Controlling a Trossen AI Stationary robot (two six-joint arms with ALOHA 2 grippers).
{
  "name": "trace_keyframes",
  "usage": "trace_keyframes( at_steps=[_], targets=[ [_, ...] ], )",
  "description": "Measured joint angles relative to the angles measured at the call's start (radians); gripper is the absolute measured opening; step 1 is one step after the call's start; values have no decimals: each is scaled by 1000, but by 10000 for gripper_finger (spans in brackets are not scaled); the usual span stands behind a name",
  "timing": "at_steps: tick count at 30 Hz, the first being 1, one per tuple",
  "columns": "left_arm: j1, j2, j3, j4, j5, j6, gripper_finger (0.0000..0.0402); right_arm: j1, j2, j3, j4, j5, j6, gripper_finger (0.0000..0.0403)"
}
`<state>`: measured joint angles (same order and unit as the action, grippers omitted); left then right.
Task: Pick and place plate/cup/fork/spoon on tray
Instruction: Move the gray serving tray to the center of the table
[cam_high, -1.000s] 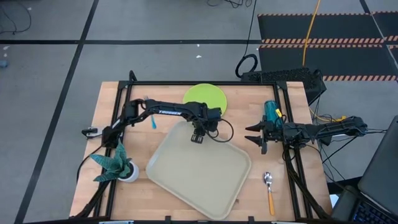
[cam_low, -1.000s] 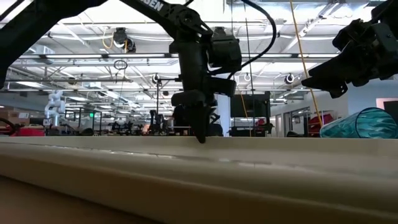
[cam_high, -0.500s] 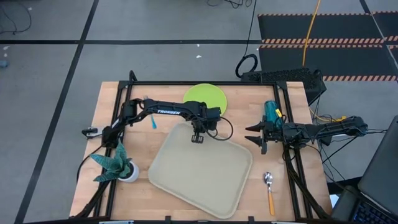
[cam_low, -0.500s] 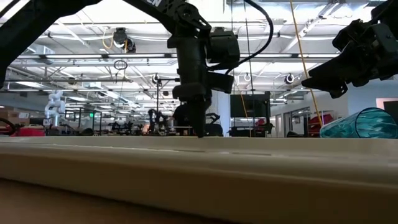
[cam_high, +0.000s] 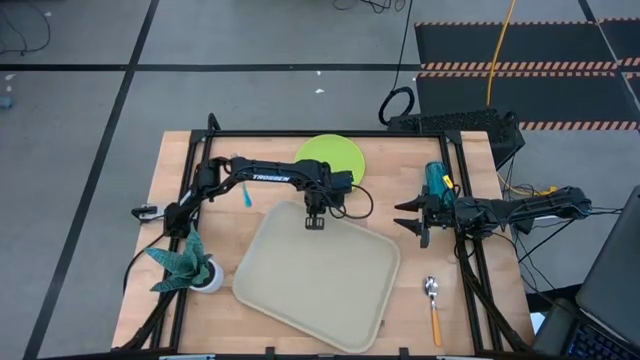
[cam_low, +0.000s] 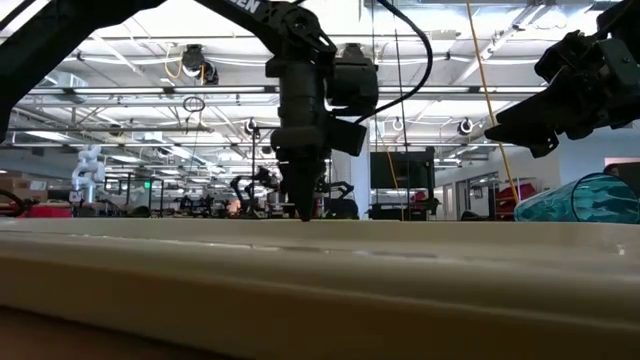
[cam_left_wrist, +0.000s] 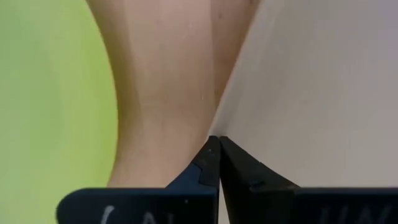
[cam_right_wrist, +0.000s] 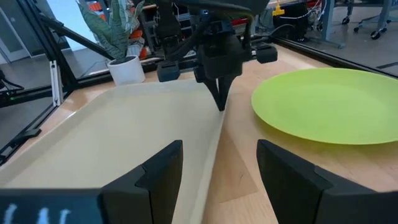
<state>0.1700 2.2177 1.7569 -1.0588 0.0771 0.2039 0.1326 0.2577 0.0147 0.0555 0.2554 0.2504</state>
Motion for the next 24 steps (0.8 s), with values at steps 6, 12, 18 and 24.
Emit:
trace_keyframes(
  at_steps=[6,12,18,24],
  targets=[
    [44,1,-2,-23,24,-182,2,0,0,0,0,0,-1,199],
    [73,1,-2,-49,7,-214,2,0,0,0,0,0,0,199],
    [94,2,-3,-84,-30,-309,1,0,0,0,0,0,-1,199],
    [94,2,-3,-96,-113,-342,2,0,0,0,0,0,-1,199]
  ],
)
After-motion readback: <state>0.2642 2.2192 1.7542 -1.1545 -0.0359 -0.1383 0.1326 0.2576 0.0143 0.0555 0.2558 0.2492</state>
